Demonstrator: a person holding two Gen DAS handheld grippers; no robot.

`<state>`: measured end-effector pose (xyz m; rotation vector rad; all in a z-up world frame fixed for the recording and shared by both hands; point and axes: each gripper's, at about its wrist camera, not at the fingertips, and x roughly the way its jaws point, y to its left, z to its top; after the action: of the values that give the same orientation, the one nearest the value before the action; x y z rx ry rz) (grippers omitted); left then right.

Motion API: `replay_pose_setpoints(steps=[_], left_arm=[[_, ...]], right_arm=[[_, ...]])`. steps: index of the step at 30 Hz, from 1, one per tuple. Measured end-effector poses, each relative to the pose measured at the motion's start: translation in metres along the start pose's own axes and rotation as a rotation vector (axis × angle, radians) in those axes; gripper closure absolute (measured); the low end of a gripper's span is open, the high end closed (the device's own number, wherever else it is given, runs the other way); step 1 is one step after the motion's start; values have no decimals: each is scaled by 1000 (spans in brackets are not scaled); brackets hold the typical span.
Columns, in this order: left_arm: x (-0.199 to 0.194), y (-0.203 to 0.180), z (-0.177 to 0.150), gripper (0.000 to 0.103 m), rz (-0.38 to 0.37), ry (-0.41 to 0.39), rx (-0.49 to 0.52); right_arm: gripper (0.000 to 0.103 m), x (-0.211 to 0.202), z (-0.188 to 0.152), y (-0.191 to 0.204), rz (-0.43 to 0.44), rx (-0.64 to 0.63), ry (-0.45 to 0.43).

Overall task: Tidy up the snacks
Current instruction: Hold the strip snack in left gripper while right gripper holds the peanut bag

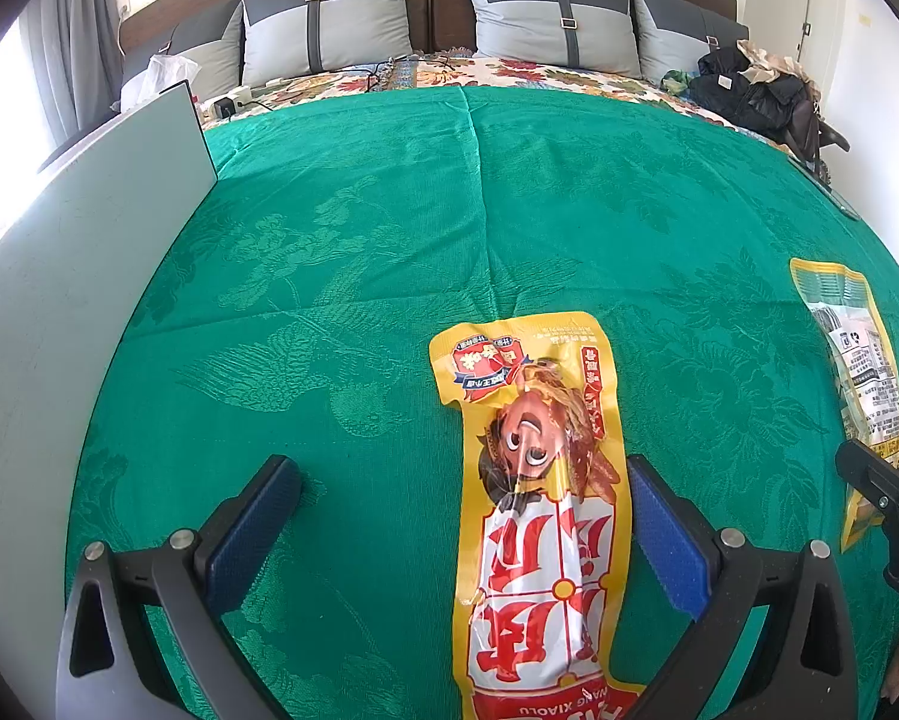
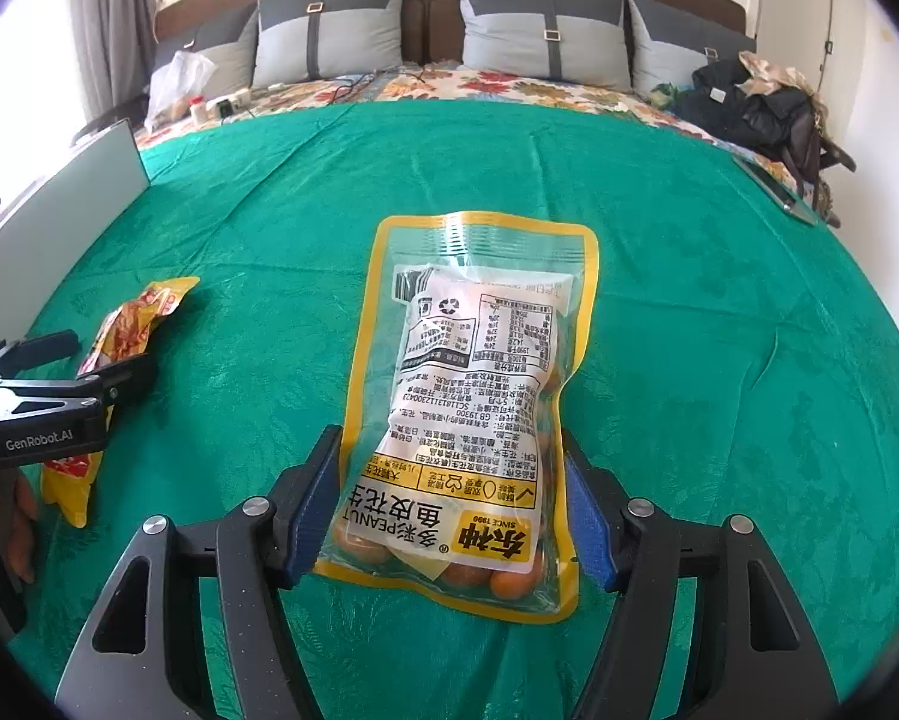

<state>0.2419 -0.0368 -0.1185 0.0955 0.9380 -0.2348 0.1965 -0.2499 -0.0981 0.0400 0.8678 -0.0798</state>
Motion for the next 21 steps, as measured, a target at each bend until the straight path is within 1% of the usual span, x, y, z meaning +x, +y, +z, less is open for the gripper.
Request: replay_pose_setpoints(steps=[3,4,21], left_arm=[[0,0,0,0,0,0,0],[0,0,0,0,0,0,0],[0,0,0,0,0,0,0]], right_arm=[[19,10,3,1,-3,3,48],[18,11,4,3,-7,-6,50],[16,7,-1,1,-11,-6,50]])
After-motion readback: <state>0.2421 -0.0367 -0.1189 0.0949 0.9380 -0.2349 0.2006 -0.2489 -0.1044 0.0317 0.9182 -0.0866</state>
